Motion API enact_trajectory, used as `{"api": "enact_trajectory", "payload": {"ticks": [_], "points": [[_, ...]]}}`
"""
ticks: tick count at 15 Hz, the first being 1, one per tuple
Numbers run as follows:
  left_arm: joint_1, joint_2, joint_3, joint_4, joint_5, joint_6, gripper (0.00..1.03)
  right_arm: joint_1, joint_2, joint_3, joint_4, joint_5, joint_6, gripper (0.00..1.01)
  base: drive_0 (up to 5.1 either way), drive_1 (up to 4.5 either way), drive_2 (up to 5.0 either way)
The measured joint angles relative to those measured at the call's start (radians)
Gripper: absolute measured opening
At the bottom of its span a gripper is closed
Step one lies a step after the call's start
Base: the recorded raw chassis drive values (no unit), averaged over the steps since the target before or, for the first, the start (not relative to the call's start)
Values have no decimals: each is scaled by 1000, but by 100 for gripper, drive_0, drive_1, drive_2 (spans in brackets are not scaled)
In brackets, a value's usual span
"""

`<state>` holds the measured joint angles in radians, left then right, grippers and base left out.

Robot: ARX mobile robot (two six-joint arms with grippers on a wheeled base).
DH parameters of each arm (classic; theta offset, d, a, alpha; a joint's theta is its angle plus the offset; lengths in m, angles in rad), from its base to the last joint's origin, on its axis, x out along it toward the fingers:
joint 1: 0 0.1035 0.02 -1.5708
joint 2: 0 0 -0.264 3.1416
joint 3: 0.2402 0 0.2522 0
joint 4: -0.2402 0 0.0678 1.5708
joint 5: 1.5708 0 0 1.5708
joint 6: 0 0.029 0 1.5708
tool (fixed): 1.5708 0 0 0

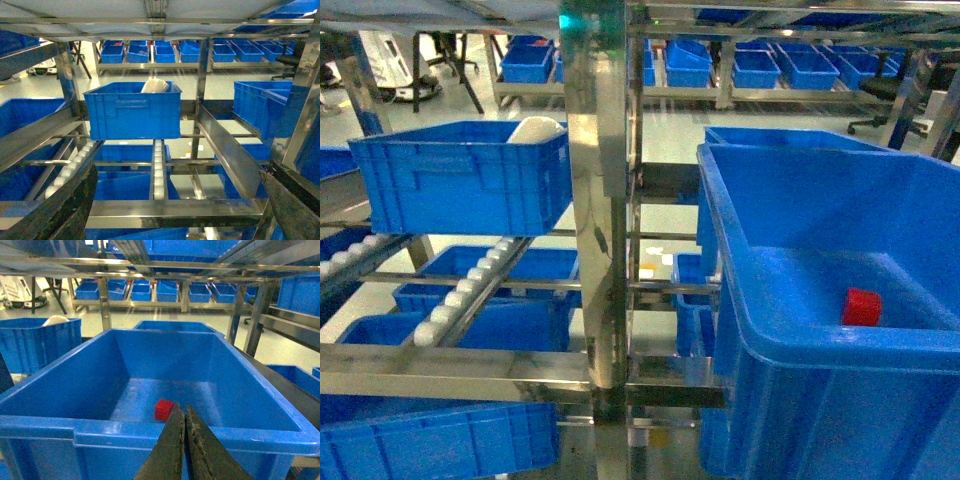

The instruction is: Place magnetic block on left shelf second layer

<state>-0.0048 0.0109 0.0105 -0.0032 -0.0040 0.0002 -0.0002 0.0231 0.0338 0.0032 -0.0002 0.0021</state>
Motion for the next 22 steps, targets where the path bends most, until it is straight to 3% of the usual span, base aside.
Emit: {"api": "enact_trajectory", "payload": {"ticks": [6, 10, 13, 22], "points": [[0, 0, 0, 0, 0, 0, 98, 0, -18, -20, -8, 3, 0, 4, 0, 0, 0], [0, 0, 0, 0, 0, 0, 98, 0, -18, -20, -8, 2, 0, 60, 0, 0, 0], [0, 0, 0, 0, 0, 0, 98, 0, -18, -20, -8, 2, 0, 97, 0, 0, 0], [0, 0, 0, 0, 0, 0, 98, 0, -18, -20, -8, 2, 0, 98, 0, 0, 0]]}}
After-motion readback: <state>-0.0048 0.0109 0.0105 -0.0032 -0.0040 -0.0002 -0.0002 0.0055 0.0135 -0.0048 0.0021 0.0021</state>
